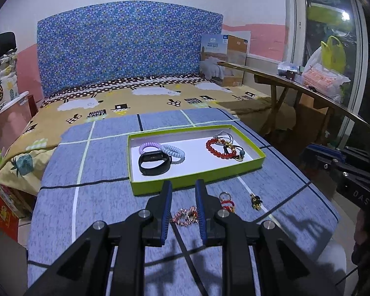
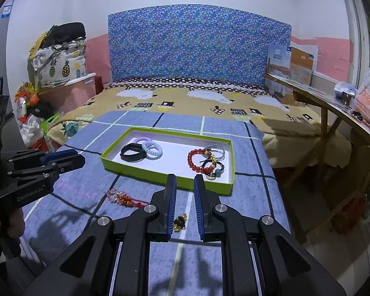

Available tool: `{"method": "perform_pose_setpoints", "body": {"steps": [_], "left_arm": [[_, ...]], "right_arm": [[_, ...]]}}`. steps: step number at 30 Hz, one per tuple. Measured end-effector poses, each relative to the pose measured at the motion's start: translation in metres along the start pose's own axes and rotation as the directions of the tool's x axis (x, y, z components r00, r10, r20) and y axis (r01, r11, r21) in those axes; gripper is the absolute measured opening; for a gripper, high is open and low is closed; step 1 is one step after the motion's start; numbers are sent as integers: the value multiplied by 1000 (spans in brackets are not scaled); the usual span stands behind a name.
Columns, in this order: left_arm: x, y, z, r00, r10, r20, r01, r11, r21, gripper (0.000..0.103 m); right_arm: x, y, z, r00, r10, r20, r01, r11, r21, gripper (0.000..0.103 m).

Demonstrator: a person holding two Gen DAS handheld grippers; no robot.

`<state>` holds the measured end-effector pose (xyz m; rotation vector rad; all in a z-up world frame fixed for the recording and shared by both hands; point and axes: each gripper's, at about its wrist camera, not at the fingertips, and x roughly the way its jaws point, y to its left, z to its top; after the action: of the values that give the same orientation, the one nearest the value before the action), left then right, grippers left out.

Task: Organize jewelry
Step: 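Withdraw both tools from the box toward the remaining jewelry on the bed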

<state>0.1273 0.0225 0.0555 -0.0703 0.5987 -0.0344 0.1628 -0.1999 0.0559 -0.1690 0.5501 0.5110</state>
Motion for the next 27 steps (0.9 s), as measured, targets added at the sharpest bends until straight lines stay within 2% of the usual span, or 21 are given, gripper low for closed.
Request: {"method": "perform_pose_setpoints", "body": {"steps": [2, 15, 27], "left_arm": [[-5, 0, -4, 1000, 1, 4, -1, 1000, -2, 24], [-25, 4, -23, 1000, 8, 11, -8, 1000, -11, 24], [-33, 7, -41, 1000, 16, 2, -16, 1000, -27, 27]], "right_arm": [[-3, 3, -3, 1000, 2, -1, -2, 1000, 0, 15], [-17, 16, -16, 1000, 22, -7, -22, 1000, 0, 15], [-18, 13, -34, 998, 55, -16, -54, 998, 23, 15]]}}
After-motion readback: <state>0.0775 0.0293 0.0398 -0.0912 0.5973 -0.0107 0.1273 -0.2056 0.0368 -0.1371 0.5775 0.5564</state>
